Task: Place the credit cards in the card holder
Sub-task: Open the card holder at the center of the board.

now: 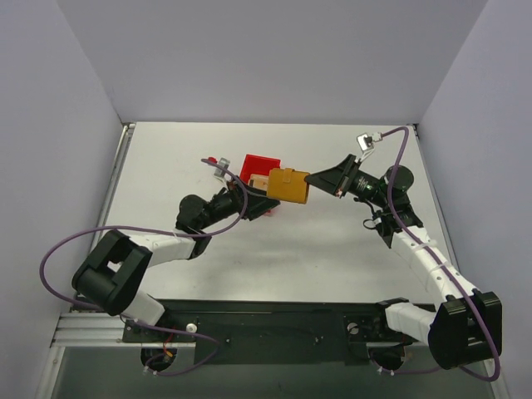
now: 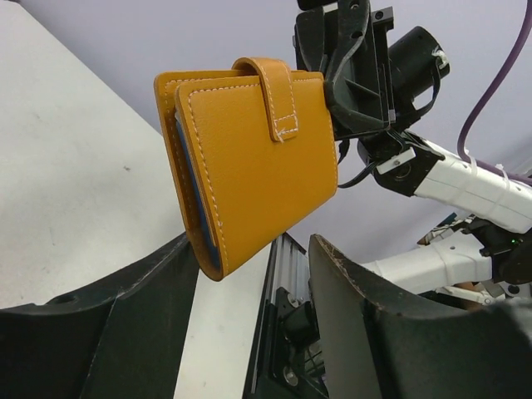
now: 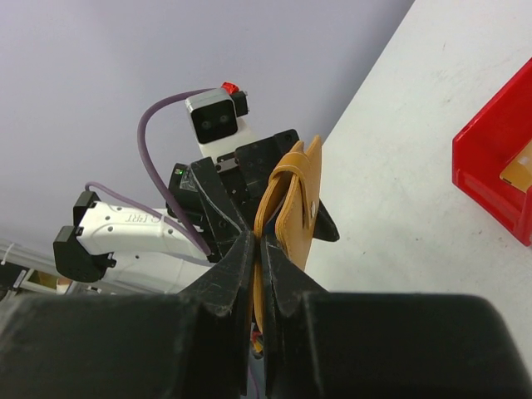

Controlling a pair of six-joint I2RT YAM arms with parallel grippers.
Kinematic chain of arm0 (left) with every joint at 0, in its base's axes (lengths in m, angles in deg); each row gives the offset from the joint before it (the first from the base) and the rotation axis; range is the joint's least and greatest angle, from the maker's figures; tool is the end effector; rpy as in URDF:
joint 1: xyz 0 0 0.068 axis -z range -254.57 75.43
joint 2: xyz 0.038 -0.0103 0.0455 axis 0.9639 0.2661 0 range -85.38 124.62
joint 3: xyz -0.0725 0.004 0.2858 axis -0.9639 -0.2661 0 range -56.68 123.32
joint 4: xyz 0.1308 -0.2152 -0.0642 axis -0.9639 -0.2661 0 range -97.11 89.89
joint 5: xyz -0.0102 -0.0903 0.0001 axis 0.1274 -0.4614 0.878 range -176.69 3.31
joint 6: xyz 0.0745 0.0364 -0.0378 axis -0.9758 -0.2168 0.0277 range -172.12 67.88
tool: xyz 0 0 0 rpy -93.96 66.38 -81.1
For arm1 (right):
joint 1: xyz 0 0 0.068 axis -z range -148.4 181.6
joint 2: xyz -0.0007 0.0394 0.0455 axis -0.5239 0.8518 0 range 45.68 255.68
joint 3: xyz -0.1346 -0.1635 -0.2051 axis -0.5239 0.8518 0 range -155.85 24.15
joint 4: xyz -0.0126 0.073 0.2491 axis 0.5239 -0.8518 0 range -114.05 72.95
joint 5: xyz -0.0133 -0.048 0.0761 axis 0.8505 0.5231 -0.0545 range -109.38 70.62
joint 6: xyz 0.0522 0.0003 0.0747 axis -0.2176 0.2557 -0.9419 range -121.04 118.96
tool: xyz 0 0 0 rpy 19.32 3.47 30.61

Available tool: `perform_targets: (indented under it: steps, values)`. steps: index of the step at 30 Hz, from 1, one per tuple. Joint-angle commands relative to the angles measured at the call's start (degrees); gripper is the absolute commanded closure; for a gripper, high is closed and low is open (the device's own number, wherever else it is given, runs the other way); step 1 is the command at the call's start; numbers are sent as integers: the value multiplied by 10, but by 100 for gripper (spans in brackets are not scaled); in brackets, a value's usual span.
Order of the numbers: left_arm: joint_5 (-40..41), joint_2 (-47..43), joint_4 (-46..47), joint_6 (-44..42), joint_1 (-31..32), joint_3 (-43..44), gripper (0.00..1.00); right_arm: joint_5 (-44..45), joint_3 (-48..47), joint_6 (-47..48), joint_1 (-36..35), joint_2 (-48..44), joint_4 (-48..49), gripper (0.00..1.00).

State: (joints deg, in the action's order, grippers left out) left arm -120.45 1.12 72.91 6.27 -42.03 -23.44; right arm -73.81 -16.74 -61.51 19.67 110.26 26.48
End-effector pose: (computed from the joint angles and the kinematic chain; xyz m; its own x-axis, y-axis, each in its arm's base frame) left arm 0.2535 -0.2155 0.2885 -0.6071 -0.4526 -0.6531 0.7080 0.0651 -0.7032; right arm 0.2389 0.1184 0.3710 -0.5923 0.3922 -0.7038 -0.7171 0.1415 0.6824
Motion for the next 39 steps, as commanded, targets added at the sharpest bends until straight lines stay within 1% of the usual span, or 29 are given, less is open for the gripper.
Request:
perform_targets:
  steps: [1, 11, 15, 19, 20, 21, 23, 24, 25, 26, 27, 28, 29, 30, 31, 32, 33, 34, 35, 36, 37, 38, 39]
  values:
    - [4, 0, 78, 16, 7, 25, 36, -23, 1, 0, 4, -12, 53, 100]
    - [23, -12, 85, 18, 7, 31, 47, -36, -1, 4, 4, -8, 50, 100]
    - [31, -19, 85, 16, 7, 29, 53, -40, -4, 4, 4, -4, 46, 100]
    - [34, -26, 78, 14, 7, 29, 66, -42, -3, 7, 4, -5, 44, 100]
    - [33, -27, 75, 10, 7, 29, 72, -42, -3, 9, 4, -5, 41, 100]
    - [33, -32, 70, 8, 7, 30, 75, -42, -3, 13, 4, -8, 36, 100]
    - [34, -37, 55, 0, 7, 31, 89, -40, -6, 24, 4, -12, 17, 100]
    - [34, -40, 50, -6, 7, 30, 92, -39, -9, 34, 4, -13, 3, 100]
    - [35, -46, 37, -11, 7, 32, 97, -36, -10, 39, 4, -17, -3, 100]
    - [35, -49, 31, -20, 7, 32, 100, -34, -10, 46, 4, -19, -15, 100]
    - [34, -57, 14, -25, 7, 32, 100, -30, -13, 52, 4, -23, -24, 97]
    - [36, -63, 3, -40, 8, 34, 100, -29, -17, 62, 4, -26, -40, 85]
    - [40, -75, -21, -49, 10, 35, 100, -25, -20, 69, 4, -30, -53, 79]
    - [41, -84, -40, -75, 10, 38, 100, -23, -26, 82, 4, -33, -72, 66]
    - [50, -103, -90, -115, 15, 39, 100, -19, -31, 90, 4, -37, -87, 60]
    - [57, -114, -120, -138, 17, 45, 100, -15, -38, 107, 4, -43, -119, 52]
    - [84, -142, -197, -195, 27, 49, 100, -7, -47, 116, 4, -47, -134, 48]
    - [102, -156, -233, -222, 33, 58, 100, 0, -53, 134, 4, -55, -169, 42]
    - [148, -184, -312, -288, 52, 64, 100, 16, -62, 144, 4, -59, -186, 40]
    - [206, -206, -346, -327, 67, 77, 100, 23, -67, 157, 4, -66, -218, 35]
    - [234, -215, -412, -388, 90, 83, 100, 34, -75, 160, 4, -68, -229, 34]
    - [292, -228, -459, -414, 106, 96, 100, 38, -79, 159, 3, -69, -245, 32]
    - [328, -231, -476, -463, 134, 100, 100, 42, -87, 156, 3, -68, -251, 31]
